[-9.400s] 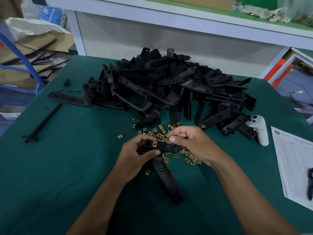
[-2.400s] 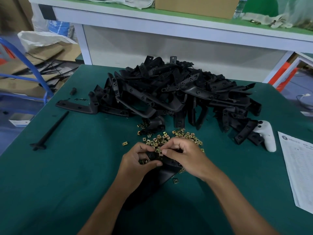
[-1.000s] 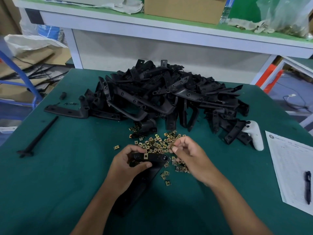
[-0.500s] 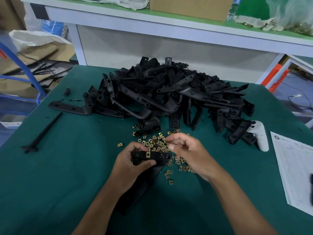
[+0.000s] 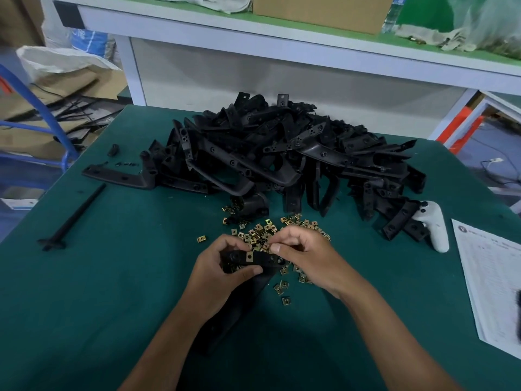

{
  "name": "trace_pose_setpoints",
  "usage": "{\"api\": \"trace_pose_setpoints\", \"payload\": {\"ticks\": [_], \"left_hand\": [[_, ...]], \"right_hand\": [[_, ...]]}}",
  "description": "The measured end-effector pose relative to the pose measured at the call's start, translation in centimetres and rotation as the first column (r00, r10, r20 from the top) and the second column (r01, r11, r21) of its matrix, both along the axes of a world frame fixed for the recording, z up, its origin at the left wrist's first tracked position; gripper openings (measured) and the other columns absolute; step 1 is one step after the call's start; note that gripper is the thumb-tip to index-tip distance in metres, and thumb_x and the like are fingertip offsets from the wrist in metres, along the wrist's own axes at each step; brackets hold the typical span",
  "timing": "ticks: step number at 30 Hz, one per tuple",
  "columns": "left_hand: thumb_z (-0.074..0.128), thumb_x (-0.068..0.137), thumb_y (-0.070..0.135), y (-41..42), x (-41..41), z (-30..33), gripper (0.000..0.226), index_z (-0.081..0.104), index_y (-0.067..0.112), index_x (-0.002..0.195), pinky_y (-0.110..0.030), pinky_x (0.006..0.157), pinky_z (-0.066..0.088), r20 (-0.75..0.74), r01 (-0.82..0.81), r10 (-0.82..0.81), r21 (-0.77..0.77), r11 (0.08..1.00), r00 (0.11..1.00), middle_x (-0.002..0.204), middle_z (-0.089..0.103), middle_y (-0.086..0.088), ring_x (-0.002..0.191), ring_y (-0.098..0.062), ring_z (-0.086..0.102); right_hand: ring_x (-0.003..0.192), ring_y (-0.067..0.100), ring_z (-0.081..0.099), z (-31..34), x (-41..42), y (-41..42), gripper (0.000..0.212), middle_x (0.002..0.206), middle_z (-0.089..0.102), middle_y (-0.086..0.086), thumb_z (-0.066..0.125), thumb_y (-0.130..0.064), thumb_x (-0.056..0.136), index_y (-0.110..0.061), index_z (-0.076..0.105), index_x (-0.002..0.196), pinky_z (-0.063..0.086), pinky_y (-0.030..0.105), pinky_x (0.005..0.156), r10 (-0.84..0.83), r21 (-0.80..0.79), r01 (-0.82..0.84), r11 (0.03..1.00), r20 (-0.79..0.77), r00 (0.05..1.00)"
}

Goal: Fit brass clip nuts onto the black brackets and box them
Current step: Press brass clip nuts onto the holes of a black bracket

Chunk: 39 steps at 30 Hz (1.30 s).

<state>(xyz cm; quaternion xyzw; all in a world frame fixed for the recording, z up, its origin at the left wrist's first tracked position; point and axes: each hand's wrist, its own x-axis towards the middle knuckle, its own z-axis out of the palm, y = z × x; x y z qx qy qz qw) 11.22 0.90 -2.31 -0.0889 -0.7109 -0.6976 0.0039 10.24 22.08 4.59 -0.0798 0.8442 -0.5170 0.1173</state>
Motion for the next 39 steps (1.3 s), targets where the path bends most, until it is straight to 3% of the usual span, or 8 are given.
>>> {"api": "trace_pose_setpoints", "payload": {"ticks": [6, 10, 14, 18, 25, 31, 35, 39], "left_hand": [[0.089, 0.058, 0.063, 0.0, 0.2, 0.0, 0.053, 0.067, 0.033, 0.096, -0.026, 0.073, 0.053, 0.033, -0.031, 0.031, -0.009, 0.999, 0.999, 0.085, 0.070, 0.009, 0.077, -0.007, 0.065], [0.087, 0.060, 0.053, 0.1, 0.2, 0.0, 0.043, 0.067, 0.035, 0.094, -0.034, 0.073, 0.057, 0.065, -0.060, 0.061, -0.023, 0.998, 0.996, 0.086, 0.073, 0.006, 0.078, -0.013, 0.069], [0.088, 0.062, 0.047, 0.1, 0.4, 0.4, 0.038, 0.067, 0.037, 0.091, -0.025, 0.068, 0.057, 0.075, -0.065, 0.066, -0.019, 0.998, 0.995, 0.085, 0.074, 0.004, 0.073, -0.011, 0.069], [0.091, 0.072, 0.020, 0.1, 0.4, 0.5, 0.035, 0.066, 0.037, 0.090, -0.027, 0.071, 0.057, 0.066, -0.046, 0.050, -0.057, 0.997, 0.997, 0.087, 0.073, 0.004, 0.075, -0.011, 0.068], [0.088, 0.065, 0.034, 0.0, 0.5, 0.7, 0.032, 0.067, 0.037, 0.090, -0.016, 0.070, 0.054, 0.026, -0.079, 0.080, -0.037, 0.996, 0.997, 0.089, 0.074, 0.005, 0.078, -0.009, 0.070], [0.089, 0.073, 0.012, 0.0, 0.5, 0.4, 0.041, 0.066, 0.043, 0.089, -0.012, 0.069, 0.052, -0.014, -0.108, 0.107, -0.111, 0.988, 0.994, 0.090, 0.074, 0.011, 0.079, -0.003, 0.069], [0.088, 0.071, 0.011, 0.0, 0.6, 1.1, 0.040, 0.067, 0.042, 0.086, -0.013, 0.068, 0.052, 0.013, -0.113, 0.114, -0.076, 0.991, 0.993, 0.087, 0.074, 0.010, 0.076, -0.003, 0.068], [0.086, 0.064, 0.027, 0.6, 1.9, 2.7, 0.031, 0.070, 0.036, 0.089, -0.014, 0.070, 0.052, 0.027, -0.066, 0.067, -0.015, 0.998, 0.997, 0.087, 0.074, 0.006, 0.078, -0.006, 0.069]], "right_hand": [[0.103, -0.002, 0.067, -0.1, 0.0, 0.2, 0.007, 0.102, 0.076, -0.017, 0.068, -0.032, 0.096, -0.033, 0.075, 0.097, 0.048, 0.031, 0.097, -0.003, -0.019, 0.003, 1.000, 0.017, 1.000], [0.093, -0.010, 0.065, 0.2, 0.3, 0.5, 0.012, 0.093, 0.073, -0.026, 0.062, -0.032, 0.100, -0.031, 0.074, 0.102, 0.044, 0.008, 0.080, 0.015, -0.001, -0.016, 1.000, -0.008, 1.000], [0.099, -0.008, 0.064, 0.3, 0.5, 0.6, 0.014, 0.099, 0.072, -0.026, 0.060, -0.034, 0.101, -0.033, 0.075, 0.103, 0.040, 0.002, 0.079, 0.034, 0.040, -0.031, 0.999, -0.073, 0.997], [0.102, -0.009, 0.062, 0.4, 0.8, 0.8, 0.014, 0.103, 0.070, -0.029, 0.061, -0.032, 0.101, -0.032, 0.074, 0.103, 0.039, 0.002, 0.084, 0.058, 0.069, -0.050, 0.996, -0.121, 0.991], [0.107, -0.004, 0.063, 0.4, 1.1, 0.7, 0.011, 0.107, 0.073, -0.023, 0.065, -0.034, 0.098, -0.034, 0.075, 0.102, 0.047, 0.025, 0.095, 0.065, 0.080, -0.057, 0.995, -0.096, 0.993], [0.101, 0.000, 0.063, -0.1, 1.8, 0.5, 0.030, 0.099, 0.070, -0.016, 0.084, -0.039, 0.079, -0.040, 0.073, 0.107, 0.050, 0.036, 0.095, 0.035, 0.147, -0.018, 0.989, -0.113, 0.993], [0.083, -0.008, 0.058, 0.0, 2.0, -0.1, 0.030, 0.097, 0.067, -0.015, 0.082, -0.043, 0.080, -0.042, 0.071, 0.108, 0.048, 0.028, 0.076, 0.031, 0.246, 0.024, 0.969, -0.215, 0.976], [0.091, -0.001, 0.061, 1.2, 3.1, 0.7, 0.027, 0.090, 0.066, -0.020, 0.084, -0.038, 0.079, -0.041, 0.073, 0.104, 0.050, 0.029, 0.079, 0.023, 0.202, 0.029, 0.979, -0.252, 0.967]]}}
